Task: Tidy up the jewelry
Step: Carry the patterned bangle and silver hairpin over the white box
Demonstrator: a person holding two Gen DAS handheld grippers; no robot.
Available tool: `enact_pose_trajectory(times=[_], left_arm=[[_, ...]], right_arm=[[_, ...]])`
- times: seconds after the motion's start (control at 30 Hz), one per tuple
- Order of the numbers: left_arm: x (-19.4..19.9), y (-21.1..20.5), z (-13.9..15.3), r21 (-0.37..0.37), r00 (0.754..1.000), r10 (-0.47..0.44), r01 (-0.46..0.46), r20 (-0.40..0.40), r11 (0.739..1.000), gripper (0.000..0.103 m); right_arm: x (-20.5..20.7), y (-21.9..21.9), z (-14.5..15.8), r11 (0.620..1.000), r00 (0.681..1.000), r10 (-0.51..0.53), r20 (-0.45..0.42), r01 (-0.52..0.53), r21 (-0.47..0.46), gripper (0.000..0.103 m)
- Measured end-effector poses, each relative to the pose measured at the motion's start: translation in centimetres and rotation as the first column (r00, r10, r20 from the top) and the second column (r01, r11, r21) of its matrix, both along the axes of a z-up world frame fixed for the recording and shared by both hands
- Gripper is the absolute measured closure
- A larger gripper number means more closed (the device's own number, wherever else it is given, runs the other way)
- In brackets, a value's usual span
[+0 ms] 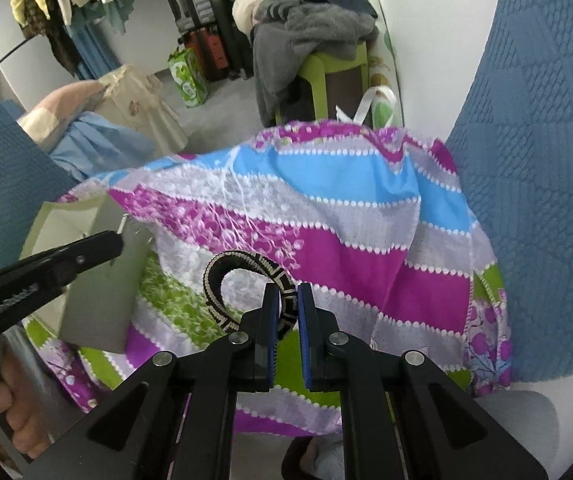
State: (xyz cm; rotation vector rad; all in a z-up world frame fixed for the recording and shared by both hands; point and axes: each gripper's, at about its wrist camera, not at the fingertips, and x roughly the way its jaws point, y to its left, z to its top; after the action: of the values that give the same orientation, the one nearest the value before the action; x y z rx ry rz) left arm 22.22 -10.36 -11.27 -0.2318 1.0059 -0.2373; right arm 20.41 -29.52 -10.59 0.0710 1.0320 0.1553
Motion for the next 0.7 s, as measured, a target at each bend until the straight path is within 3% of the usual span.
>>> enact_pose_trajectory(times=[0.4,0.7], left_arm=[[-2.4,4.8,8.2,0.007,0.995,0.030,-0.031,0.100,0.999,0.100],[-3.4,9.6,11.5,0.036,0.986,0.043,-0.049,0.159,0.998,0.100]], right_arm=[[-0.2,3.5,9.4,1.000,0.985,0.006,0.175,-0.007,0.008,0.096],[-0.1,8.7,12.7,0.998,0.969,0.037,0.245,-0.050,0.044,0.096]])
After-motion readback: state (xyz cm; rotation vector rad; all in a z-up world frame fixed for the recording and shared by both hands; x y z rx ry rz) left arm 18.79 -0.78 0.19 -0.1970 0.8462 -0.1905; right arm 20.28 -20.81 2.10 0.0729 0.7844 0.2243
